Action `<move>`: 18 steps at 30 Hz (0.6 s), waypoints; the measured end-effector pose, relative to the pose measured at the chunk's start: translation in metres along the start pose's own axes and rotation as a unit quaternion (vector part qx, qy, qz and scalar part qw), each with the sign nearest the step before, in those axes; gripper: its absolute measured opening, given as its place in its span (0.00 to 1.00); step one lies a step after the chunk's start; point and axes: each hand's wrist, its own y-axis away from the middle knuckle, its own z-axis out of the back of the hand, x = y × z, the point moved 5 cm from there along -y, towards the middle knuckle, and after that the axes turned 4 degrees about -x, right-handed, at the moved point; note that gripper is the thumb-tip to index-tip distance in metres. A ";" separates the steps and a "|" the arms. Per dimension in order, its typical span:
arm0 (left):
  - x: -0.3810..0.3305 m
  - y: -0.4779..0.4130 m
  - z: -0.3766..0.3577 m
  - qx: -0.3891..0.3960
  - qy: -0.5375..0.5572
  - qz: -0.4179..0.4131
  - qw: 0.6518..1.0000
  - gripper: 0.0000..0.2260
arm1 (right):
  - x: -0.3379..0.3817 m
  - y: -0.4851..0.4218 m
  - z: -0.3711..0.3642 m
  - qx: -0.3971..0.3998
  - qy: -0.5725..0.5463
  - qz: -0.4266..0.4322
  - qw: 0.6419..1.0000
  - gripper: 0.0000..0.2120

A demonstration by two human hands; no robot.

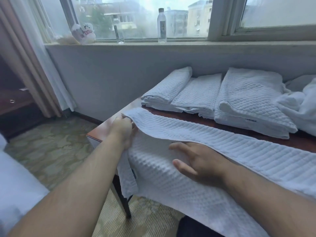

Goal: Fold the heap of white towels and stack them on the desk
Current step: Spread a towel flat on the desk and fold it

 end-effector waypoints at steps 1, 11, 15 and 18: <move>-0.001 0.001 -0.002 0.009 -0.019 -0.001 1.000 0.14 | 0.008 0.002 0.001 -0.007 -0.002 0.006 1.000 0.26; -0.017 0.002 0.016 0.028 -0.710 -0.178 0.681 0.12 | 0.025 -0.030 0.002 -0.130 0.041 -0.057 0.989 0.19; -0.021 0.003 0.043 0.083 -0.702 -0.074 0.703 0.07 | 0.003 -0.030 -0.030 0.027 0.059 -0.084 0.994 0.26; -0.029 0.006 0.056 0.122 -0.722 -0.073 0.677 0.18 | -0.004 -0.030 -0.031 0.037 0.058 -0.089 0.994 0.28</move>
